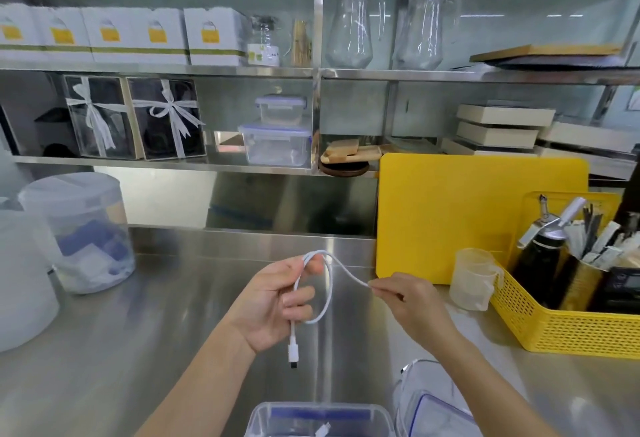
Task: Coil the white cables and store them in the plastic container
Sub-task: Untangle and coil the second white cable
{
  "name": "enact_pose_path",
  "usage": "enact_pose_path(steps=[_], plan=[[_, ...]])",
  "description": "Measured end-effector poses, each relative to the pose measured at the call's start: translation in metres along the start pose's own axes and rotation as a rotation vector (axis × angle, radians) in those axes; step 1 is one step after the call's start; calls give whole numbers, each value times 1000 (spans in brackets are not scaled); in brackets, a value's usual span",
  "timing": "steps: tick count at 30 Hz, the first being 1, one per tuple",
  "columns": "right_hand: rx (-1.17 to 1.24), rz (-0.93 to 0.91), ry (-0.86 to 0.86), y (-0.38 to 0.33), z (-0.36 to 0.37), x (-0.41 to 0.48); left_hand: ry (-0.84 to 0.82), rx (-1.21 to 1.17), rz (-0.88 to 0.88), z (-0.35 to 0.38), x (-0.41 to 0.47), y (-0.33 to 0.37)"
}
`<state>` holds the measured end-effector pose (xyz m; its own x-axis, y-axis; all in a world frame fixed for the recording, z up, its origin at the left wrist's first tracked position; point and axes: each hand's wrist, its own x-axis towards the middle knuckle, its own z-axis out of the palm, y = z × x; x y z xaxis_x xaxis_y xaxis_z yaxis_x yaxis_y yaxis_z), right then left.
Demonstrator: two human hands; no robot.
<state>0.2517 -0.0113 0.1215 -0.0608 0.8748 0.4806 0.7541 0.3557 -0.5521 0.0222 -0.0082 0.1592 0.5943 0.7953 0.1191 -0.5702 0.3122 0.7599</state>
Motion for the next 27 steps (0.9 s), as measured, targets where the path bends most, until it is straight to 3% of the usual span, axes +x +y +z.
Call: enact_pose_path(steps=[3,7,11,13,16,20,23,25,27], plan=[[334,132,82,5,-3,1,31,15,12,1,-2,4],[621,217,122,14,-8,-3,228,20,-43,3,0,2],[843,271,299,24,-10,-8,224,69,-32,10,-3,-1],[716,210,395,24,-12,-7,180,62,-40,13,-3,-3],[175,49,350,24,-14,-3,154,57,-33,16,-1,-3],[-419,-37,-192,18,-6,-4,198,-35,34,21,4,-3],[-511,-106,-405,4,2,-12,236,-237,195,21,6,2],[-491,-143,-417,3,7,-20,313,-281,280,18,7,9],[-485,-224,-366,7,6,-25,381,-175,318,13,7,13]])
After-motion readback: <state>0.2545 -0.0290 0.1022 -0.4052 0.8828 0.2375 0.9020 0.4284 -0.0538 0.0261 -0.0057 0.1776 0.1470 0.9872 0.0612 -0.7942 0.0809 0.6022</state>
